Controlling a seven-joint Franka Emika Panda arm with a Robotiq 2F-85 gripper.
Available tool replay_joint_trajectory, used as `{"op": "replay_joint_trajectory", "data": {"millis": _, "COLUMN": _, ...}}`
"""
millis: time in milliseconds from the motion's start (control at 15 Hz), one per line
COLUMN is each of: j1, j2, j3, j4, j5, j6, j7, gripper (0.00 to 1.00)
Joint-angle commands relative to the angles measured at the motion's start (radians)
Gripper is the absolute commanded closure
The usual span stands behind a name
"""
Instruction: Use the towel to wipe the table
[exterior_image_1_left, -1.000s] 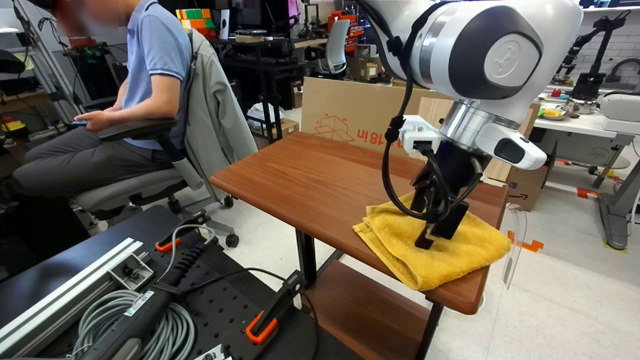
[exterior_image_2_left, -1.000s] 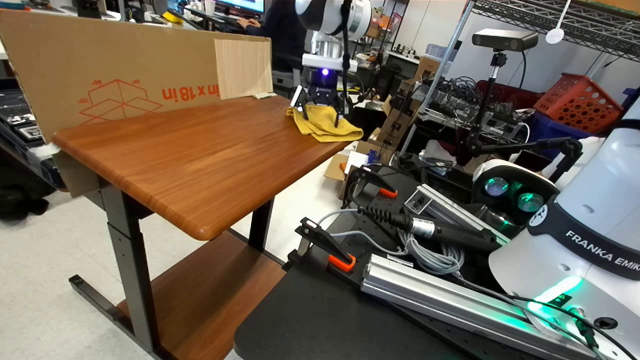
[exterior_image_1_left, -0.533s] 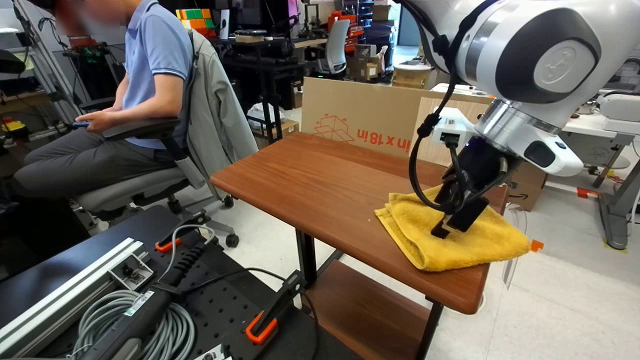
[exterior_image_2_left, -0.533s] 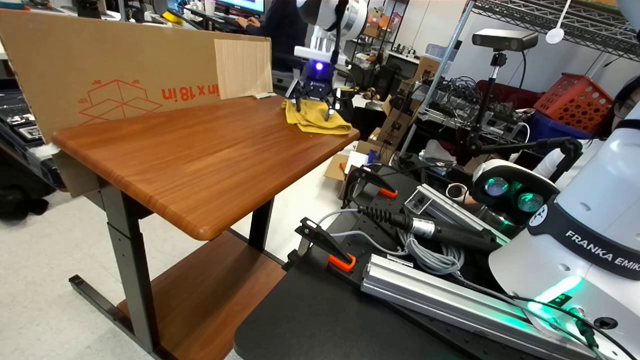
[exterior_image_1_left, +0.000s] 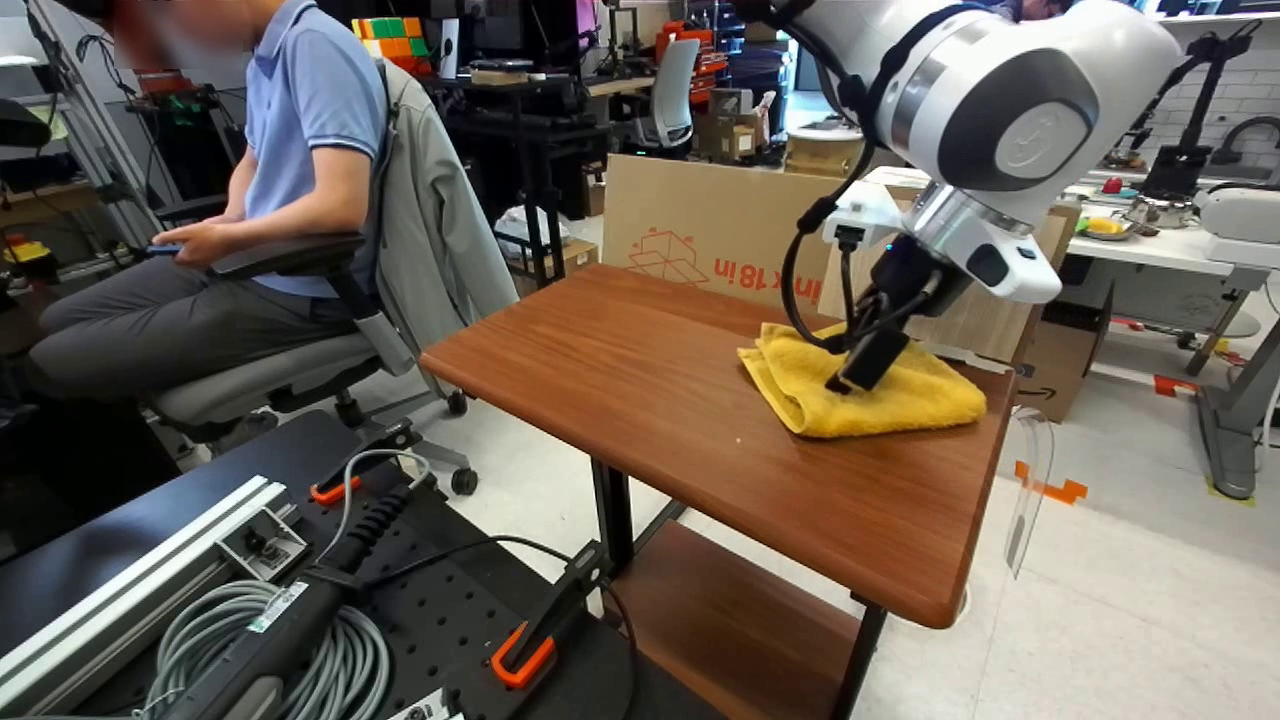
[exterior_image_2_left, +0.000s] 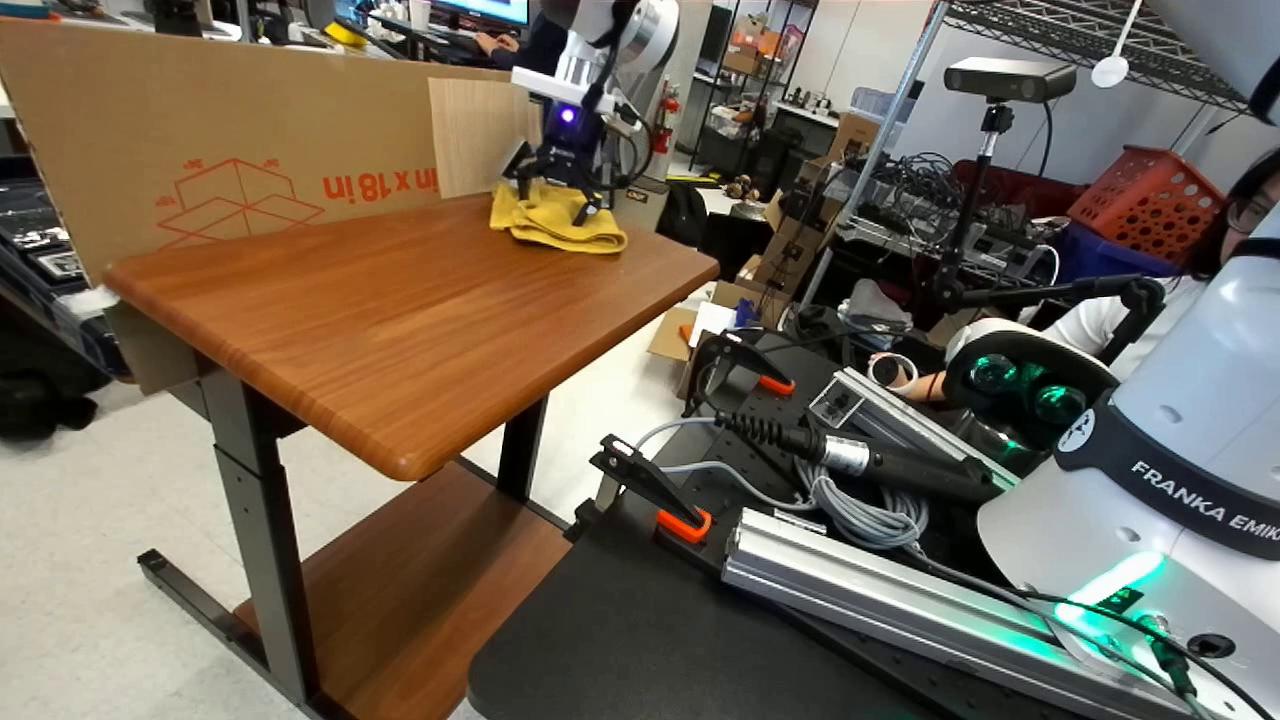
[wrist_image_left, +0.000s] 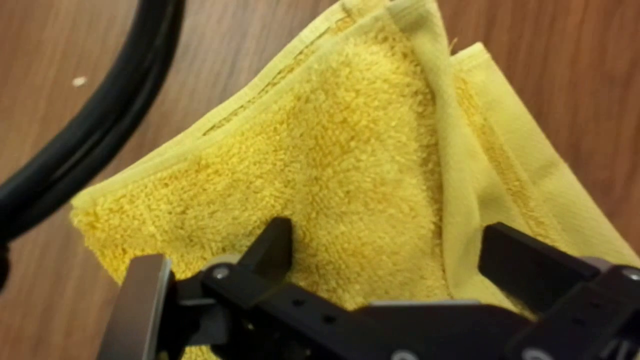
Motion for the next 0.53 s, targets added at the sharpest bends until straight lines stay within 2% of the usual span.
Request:
{"op": "replay_joint_trajectory", "data": {"millis": 0, "j1": 0.055, "j2": 0.085, "j3": 0.050, "j4": 0.143, "j5": -0.005, "j6": -0.029, "j7": 0.018, "gripper": 0.00}}
{"op": "replay_joint_trajectory", "data": {"millis": 67, "j1": 0.077, "j2": 0.080, "j3": 0.064, "j4": 0.132, "j5": -0.011, "j6": -0.026, "j7": 0.002, "gripper": 0.00}}
{"op": "replay_joint_trajectory", "data": {"millis": 467, "j1": 0.215, "j2": -0.030, "j3": 0.145, "j4": -0.136, "j5": -0.014, "j6": 0.000, "j7": -0.171, "gripper": 0.00}}
